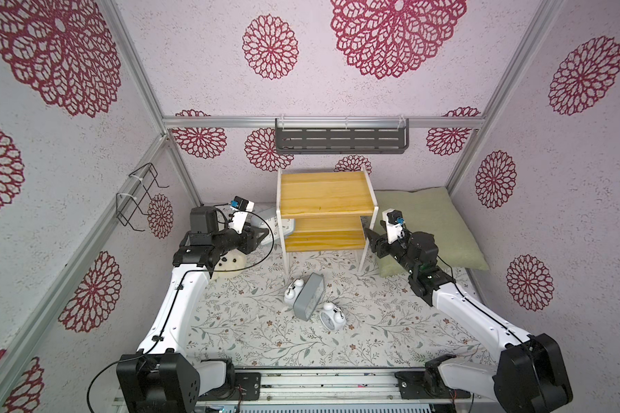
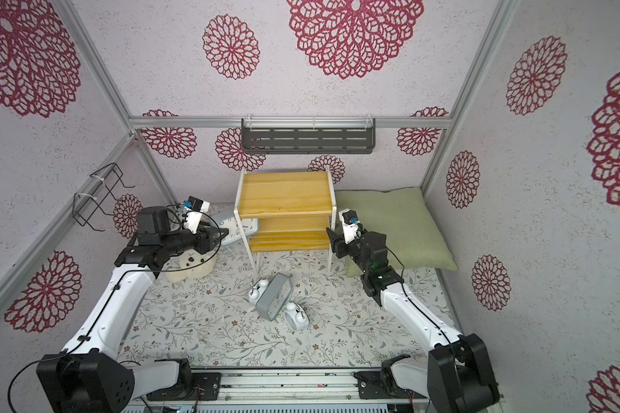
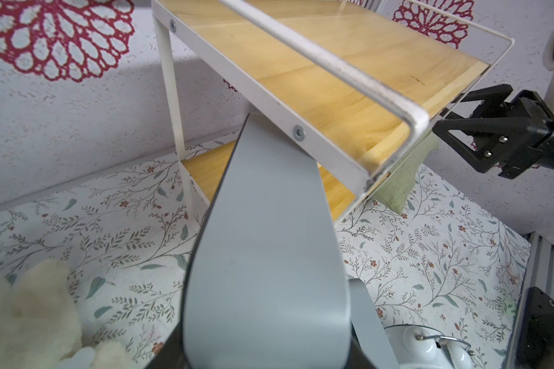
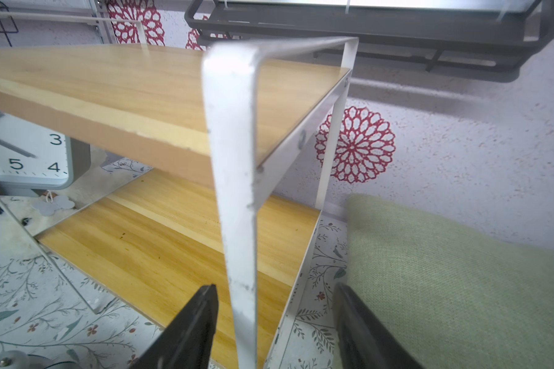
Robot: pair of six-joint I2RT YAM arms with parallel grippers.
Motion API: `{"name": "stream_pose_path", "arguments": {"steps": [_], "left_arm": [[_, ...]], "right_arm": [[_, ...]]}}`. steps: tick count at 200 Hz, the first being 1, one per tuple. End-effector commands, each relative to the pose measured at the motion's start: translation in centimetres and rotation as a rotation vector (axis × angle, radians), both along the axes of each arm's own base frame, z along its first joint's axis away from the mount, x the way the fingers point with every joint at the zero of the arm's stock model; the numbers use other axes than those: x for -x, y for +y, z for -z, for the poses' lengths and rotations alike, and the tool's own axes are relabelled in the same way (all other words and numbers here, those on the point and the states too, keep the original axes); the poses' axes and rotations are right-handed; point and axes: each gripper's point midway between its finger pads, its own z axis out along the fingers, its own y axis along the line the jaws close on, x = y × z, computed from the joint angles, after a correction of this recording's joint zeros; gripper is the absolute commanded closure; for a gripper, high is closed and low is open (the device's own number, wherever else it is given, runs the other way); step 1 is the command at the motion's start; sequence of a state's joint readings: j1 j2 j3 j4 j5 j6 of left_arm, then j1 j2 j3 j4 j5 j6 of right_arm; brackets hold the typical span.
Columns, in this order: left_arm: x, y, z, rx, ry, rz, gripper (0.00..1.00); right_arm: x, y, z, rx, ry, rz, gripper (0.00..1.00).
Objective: Place the alarm clocks on the shelf by style
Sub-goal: Place the alarm on the shelf.
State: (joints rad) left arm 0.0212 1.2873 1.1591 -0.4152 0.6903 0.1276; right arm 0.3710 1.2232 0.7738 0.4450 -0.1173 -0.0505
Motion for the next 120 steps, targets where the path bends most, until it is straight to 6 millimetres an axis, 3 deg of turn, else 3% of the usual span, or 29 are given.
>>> {"name": "stream_pose_path", "arguments": {"steps": [1, 42, 120], "left_arm": [[-0.7, -1.3, -1.8, 0.017, -0.155, 0.127, 0.91], [-1.8, -2.0, -0.9, 0.031, -0.18, 0.214, 0.91], [-3.2, -2.6, 1.6, 0.042, -0.171, 0.342, 0.92]], "right_arm": [[-0.3, 0.2, -2.0, -0.033, -0.075, -0.009, 0.45], [-0.7, 0.1, -1.6, -0.03, -0.078, -0.002, 0.58], [-1.0, 0.5, -0.7, -0.026, -0.072, -0.019, 0.64]]}}
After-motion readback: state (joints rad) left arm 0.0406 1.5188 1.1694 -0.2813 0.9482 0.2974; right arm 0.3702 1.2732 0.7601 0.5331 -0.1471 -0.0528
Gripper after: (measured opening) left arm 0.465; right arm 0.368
